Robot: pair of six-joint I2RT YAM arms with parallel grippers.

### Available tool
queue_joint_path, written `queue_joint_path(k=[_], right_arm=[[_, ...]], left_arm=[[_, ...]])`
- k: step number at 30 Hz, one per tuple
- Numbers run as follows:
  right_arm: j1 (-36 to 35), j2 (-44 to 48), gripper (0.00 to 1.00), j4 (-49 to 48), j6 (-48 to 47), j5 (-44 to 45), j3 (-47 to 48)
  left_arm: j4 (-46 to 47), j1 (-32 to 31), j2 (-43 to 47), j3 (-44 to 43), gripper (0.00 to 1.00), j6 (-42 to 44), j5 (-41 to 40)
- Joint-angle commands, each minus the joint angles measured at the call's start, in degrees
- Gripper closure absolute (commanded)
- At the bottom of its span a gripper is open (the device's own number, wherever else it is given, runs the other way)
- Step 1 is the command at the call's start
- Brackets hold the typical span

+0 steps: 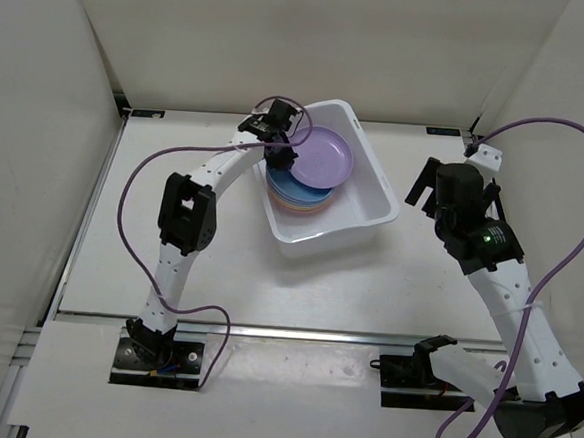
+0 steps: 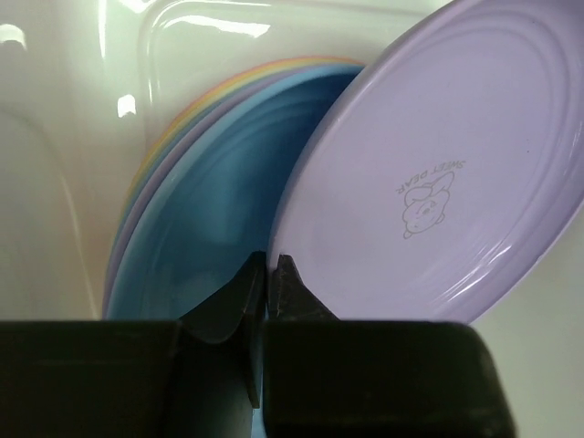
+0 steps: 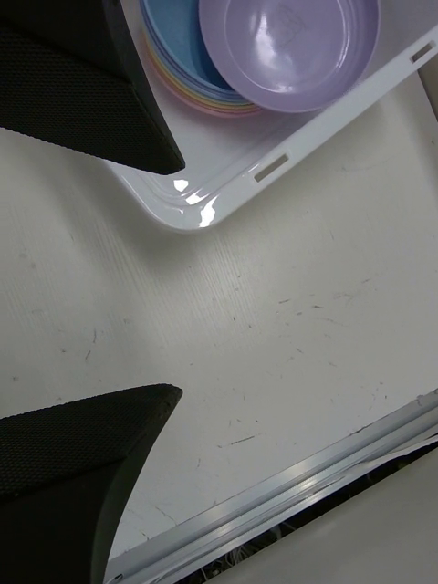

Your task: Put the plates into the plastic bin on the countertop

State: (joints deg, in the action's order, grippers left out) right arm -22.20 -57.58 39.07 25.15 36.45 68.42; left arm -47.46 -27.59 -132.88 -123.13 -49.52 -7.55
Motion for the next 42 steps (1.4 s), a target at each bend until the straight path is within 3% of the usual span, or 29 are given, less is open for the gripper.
queue_joint_path(k=[1,13,21,24,25,30,37,38,39,40,42], right_arm=[[0.1,0.8,0.01,-1.9,1.2,-0.8,-0.7],[0.1,0.9,0.01,-2.4,1.0,-0.9,-1.9],[0.1,-0.2,0.01,-2.3,1.0,-1.2,-1.9],[0.1,-0.3,0.01,-2.2,1.0,-1.1,-2.0],[0.1,-0.3,0.01,-2.3,1.0,-1.1,-2.1],[0.1,-0.3,0.01,-2.5,0.7,-0.8,-1.9],[0.0,-1.0,0.01,-2.6,0.7,-1.0,-1.6],[0.1,-1.0,0.01,-2.5,0.7,-1.0,-1.5],[0.1,-1.3,0.01,-2.3,0.6,-1.0,-1.1],[0.1,-1.4,0.01,-2.2,0.5,-0.7,-0.4],[0.1,-2.1,0.01,-2.2,0.3,0.0,0.3]], left_arm=[[1.9,-0.5,8.6,1.0,0.90,1.9,-0.9],[0.0,0.0,18.7,13.9,0.90,2.7,-2.4],[-3.9,0.3,18.9,13.4,0.89,1.3,-5.9],[-6.0,0.3,17.8,11.3,0.77,0.9,-7.4],[-6.4,0.3,17.6,10.6,0.66,0.9,-7.6],[-7.1,0.3,17.5,9.0,0.42,1.4,-7.7],[-7.2,0.3,17.3,7.1,0.35,2.1,-7.3],[-7.3,0.1,17.1,6.7,0.29,3.1,-7.1],[-7.5,-0.1,17.1,6.1,0.10,3.7,-7.0],[-7.5,-0.9,17.5,4.8,0.01,4.6,-7.4],[-7.6,-1.9,18.4,3.6,0.01,6.9,-9.7]])
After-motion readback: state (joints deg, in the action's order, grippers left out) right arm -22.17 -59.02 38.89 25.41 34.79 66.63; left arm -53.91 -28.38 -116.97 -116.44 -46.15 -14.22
